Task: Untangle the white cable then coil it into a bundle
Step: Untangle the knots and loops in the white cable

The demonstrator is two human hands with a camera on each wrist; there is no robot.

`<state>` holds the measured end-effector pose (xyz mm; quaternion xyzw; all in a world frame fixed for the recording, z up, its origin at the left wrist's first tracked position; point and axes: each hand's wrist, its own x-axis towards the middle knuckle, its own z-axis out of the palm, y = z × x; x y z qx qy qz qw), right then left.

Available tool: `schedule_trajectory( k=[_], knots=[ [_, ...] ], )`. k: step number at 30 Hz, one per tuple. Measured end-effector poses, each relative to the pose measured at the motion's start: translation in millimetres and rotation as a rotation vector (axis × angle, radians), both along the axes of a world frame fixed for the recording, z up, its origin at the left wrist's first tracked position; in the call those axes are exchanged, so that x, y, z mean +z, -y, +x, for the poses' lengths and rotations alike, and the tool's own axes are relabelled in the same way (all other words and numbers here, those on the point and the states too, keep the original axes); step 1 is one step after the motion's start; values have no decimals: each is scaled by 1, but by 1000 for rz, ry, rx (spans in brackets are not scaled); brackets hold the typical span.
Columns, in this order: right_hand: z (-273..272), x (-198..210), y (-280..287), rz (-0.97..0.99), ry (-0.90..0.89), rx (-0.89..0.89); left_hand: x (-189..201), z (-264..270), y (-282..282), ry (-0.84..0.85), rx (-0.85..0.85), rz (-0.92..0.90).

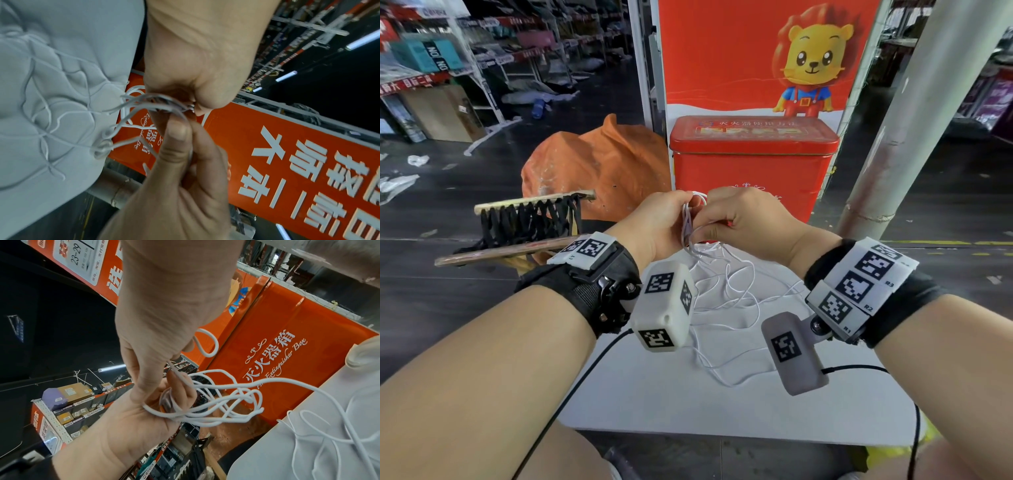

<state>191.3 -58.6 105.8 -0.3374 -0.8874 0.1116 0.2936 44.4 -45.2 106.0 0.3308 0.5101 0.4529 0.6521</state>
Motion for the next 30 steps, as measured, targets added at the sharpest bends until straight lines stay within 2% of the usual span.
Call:
schedule_trajectory(
  k=[3,5,9,15,21,27,30],
  knots=[
    [-2,0,-1,-61,-54,-40,1,3,0,-13,-11,-41],
    [-3,2,0,-71,-21,-92,1,5,0,-32,-17,-44],
    [1,2,1,-112,70,-323,-2,7,2,-35,-21,-44],
    [4,3,1,-115,172,-530,2,13,11,-80,-106,52],
    [1,4,5,-81,294,-543,3,15,13,-184,-164,64],
    [-3,4,7,-49,322,-519,0,17,13,-428,-264,143],
    [-4,3,6,-67,300,-500,-2,18,13,-479,-287,196]
  ],
)
